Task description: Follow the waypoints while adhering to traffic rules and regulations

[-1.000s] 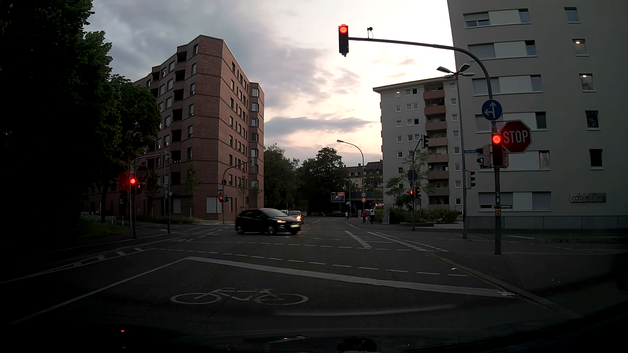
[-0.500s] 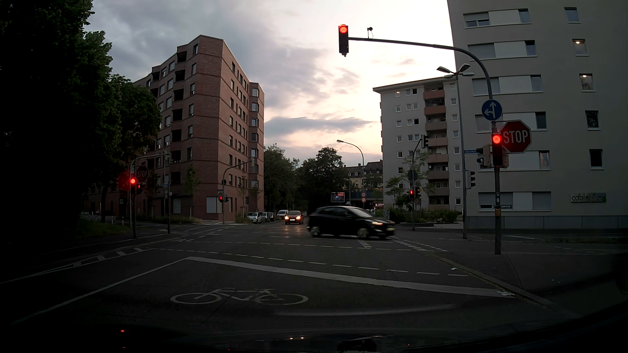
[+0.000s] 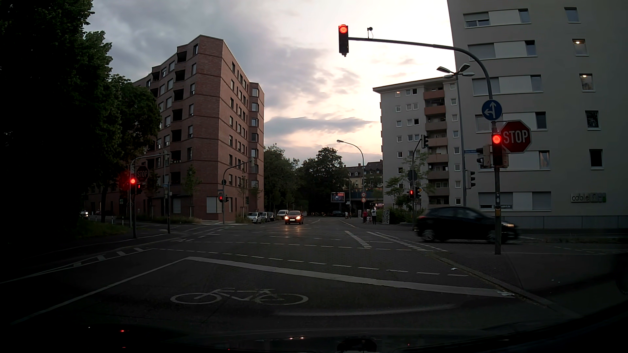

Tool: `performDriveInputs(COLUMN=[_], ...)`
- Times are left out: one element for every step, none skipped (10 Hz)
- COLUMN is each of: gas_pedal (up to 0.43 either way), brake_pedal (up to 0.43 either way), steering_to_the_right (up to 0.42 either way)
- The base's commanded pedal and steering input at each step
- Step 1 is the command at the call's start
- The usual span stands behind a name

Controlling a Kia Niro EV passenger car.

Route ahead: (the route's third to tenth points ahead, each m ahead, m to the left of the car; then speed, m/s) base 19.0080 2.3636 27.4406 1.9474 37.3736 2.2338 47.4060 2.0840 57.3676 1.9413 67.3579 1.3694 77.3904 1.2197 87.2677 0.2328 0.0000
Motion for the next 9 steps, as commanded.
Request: performDriveInputs(gas_pedal=[0.0,0.0,0.0,0.0,0.0,0.0,0.0,0.0,0.0], brake_pedal=[0.177,0.177,0.177,0.177,0.177,0.177,0.177,0.177,0.177], steering_to_the_right=[-0.016,-0.016,-0.016,-0.016,-0.016,-0.016,-0.016,-0.016,-0.016])
